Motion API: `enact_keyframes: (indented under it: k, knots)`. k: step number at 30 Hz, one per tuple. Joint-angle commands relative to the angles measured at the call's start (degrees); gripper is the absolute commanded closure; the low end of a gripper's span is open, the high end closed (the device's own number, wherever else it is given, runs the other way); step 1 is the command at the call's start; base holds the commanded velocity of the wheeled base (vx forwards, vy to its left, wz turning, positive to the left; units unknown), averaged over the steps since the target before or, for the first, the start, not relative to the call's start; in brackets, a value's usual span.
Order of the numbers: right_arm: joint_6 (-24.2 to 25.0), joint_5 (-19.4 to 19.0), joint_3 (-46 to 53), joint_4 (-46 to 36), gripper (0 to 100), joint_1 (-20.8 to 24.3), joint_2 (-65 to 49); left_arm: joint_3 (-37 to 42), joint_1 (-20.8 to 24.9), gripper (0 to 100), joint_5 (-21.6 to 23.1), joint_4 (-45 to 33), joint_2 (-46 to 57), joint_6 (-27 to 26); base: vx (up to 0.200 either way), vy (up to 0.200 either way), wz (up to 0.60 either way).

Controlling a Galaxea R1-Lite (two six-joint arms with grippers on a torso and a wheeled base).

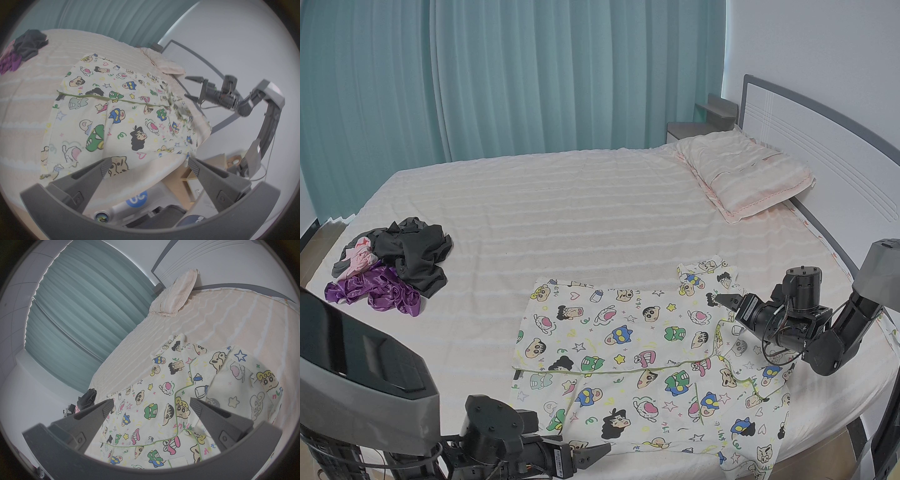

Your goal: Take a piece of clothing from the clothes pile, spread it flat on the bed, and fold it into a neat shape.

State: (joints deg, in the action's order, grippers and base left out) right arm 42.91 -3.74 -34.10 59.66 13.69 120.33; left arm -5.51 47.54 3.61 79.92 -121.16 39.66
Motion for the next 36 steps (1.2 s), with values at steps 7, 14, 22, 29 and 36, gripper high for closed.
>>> enact_keyframes:
  k: [7, 14, 22, 29, 36]
  knots:
    - [0.0, 0.1, 0.0, 0.0, 0, 0.0, 0.1, 1.6, -4.9, 0, 0.2, 0.1, 4.2, 9.6, 0.0, 0.0, 0.0]
    - [0.0, 0.0, 0.0, 0.0, 0, 0.0, 0.2, 2.2, -7.3, 0, -0.5, 0.1, 1.1, 13.1, 0.0, 0.0, 0.0]
    - [0.0, 0.0, 0.0, 0.0, 0, 0.0, 0.2, 1.8, -7.6, 0, -4.6, 0.1, -5.5, 18.8, 0.0, 0.0, 0.0]
    - [0.0, 0.1, 0.0, 0.0, 0, 0.0, 0.2, 1.8, -6.9, 0, -9.1, 0.1, -6.1, 23.3, 0.0, 0.0, 0.0]
    - [0.0, 0.0, -0.1, 0.0, 0, 0.0, 0.3, 1.4, -6.8, 100, -9.5, 0.1, -5.8, 26.5, 0.0, 0.0, 0.0]
